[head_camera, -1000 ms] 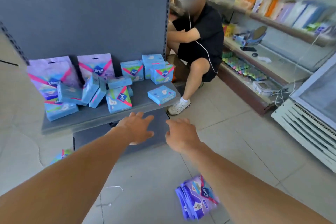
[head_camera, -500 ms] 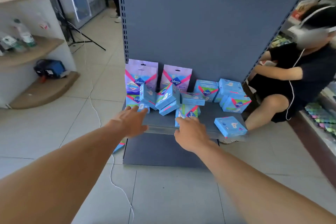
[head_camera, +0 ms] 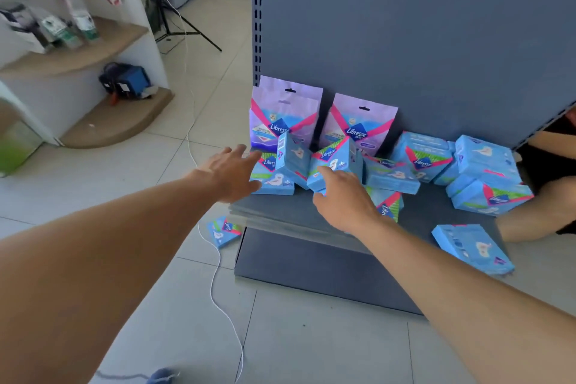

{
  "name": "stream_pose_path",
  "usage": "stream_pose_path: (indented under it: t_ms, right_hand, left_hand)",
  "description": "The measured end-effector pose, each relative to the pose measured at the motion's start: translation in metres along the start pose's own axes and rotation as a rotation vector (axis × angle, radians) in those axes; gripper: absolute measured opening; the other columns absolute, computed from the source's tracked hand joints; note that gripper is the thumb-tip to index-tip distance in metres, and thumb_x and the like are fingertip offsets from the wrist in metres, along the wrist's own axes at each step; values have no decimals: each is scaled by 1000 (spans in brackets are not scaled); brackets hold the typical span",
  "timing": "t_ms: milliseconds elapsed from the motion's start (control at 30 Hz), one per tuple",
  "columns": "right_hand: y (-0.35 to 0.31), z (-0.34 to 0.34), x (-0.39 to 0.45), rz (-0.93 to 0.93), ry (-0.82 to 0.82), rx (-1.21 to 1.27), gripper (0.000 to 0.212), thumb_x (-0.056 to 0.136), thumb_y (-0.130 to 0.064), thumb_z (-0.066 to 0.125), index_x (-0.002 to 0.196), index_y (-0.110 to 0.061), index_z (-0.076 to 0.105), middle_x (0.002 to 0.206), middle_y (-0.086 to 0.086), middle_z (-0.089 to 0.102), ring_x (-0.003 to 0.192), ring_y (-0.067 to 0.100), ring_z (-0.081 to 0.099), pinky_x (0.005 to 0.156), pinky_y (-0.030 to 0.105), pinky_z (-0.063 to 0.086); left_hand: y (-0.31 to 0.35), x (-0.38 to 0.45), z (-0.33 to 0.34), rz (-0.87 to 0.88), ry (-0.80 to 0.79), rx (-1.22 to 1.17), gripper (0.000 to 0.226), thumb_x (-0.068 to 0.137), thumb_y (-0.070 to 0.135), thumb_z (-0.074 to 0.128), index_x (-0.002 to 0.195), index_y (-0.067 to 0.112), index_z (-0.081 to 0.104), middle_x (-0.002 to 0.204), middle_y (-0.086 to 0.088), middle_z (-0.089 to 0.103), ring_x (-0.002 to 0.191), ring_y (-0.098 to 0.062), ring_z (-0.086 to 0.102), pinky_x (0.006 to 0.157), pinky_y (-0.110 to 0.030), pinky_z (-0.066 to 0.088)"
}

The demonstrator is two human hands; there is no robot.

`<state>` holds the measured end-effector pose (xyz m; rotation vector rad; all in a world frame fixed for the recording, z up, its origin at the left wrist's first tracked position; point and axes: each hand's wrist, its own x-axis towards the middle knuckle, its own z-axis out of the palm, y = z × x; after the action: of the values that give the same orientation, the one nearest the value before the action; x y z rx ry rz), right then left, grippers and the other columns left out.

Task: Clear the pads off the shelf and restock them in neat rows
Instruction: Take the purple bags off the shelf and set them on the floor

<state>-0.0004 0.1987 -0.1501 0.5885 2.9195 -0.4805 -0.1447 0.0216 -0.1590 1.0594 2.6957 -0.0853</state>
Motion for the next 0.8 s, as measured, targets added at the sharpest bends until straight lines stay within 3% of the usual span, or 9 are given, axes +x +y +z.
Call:
stream_pose_path:
  t_ms: [300,500,600,700,800]
  right_hand:
    - [12,-4,95,-28,91,0,40,89,-24,54,124,-4,50,127,18,57,119,38,48,92,43,44]
    - [25,-2,163,-3,99,25,33,87,-28,60,106,-3,52,118,20,58,108,37,54,76,37,40]
    - [32,3,191,23,59,35,37,85,-36,65,97,-7,47,110,17,58,99,36,57,68,33,35]
    - [32,12,213,42,33,69,53,81,-43,71,108,-3,51,116,16,57,104,37,59,72,33,42]
    - [28,18,225,50,32,141,66,77,-51,73,114,-2,50,122,16,54,110,36,57,85,40,50]
  left_hand:
    - [-34,66,6,-36,-15,57,70,93,53,51,149,25,21,150,-10,29,132,-33,38,93,-44,47]
    - [-62,124,9,-153,49,-16,76,87,54,61,143,15,28,145,-7,37,129,-30,40,89,-41,45]
    - [-66,147,15,-139,44,-54,94,80,56,68,147,12,19,150,-5,33,132,-29,39,92,-42,45]
    - [-65,166,20,-153,54,-179,105,77,52,74,151,15,9,150,-4,35,134,-28,39,95,-43,45]
    - [-59,182,23,-158,65,-491,88,79,33,78,146,17,23,139,-4,50,125,-27,49,93,-34,43]
